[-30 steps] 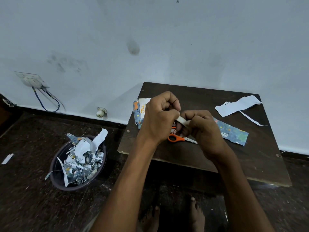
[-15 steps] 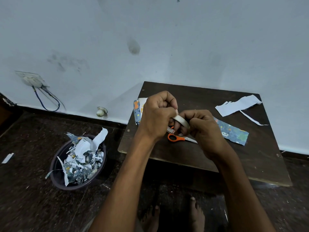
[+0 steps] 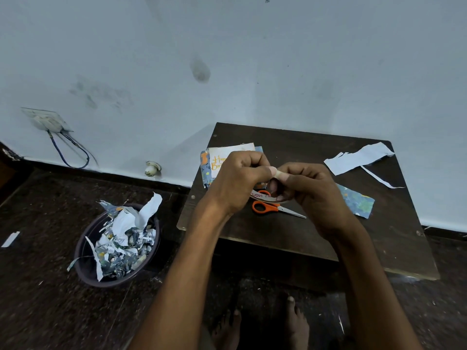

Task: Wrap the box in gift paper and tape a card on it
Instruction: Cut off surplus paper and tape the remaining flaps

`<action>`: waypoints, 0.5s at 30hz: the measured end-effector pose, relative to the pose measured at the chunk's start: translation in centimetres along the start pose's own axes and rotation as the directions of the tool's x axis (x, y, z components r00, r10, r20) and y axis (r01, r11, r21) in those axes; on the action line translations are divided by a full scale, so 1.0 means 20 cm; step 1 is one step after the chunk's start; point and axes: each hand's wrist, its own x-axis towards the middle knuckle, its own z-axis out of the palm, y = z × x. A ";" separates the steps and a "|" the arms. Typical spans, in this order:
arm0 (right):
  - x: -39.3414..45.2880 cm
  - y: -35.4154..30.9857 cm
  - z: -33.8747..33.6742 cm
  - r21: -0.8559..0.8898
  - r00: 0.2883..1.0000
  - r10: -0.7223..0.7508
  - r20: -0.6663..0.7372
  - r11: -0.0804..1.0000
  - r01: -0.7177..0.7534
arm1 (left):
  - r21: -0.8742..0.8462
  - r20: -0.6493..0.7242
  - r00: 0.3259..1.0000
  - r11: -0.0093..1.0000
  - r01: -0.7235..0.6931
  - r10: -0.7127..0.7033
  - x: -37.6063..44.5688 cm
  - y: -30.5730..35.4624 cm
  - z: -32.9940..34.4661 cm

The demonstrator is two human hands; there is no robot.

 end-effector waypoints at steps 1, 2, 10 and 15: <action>0.00 -0.01 -0.01 -0.002 1.000 0.010 0.014 1.000 -0.010 | 0.025 0.007 1.000 1.000 -0.001 0.001 0.00 0.00 0.00; 0.00 -0.01 -0.01 -0.006 0.999 0.019 0.029 1.000 -0.019 | 0.042 0.014 1.000 0.999 0.003 -0.003 0.00 0.00 0.00; 0.00 -0.02 -0.01 -0.072 0.997 0.023 0.068 0.997 -0.018 | 0.129 0.021 1.000 0.992 0.007 -0.009 0.01 0.00 0.01; 0.00 -0.01 -0.02 -0.079 0.999 0.006 0.052 0.997 -0.002 | 0.034 0.035 0.999 0.999 0.011 -0.012 0.00 0.02 0.00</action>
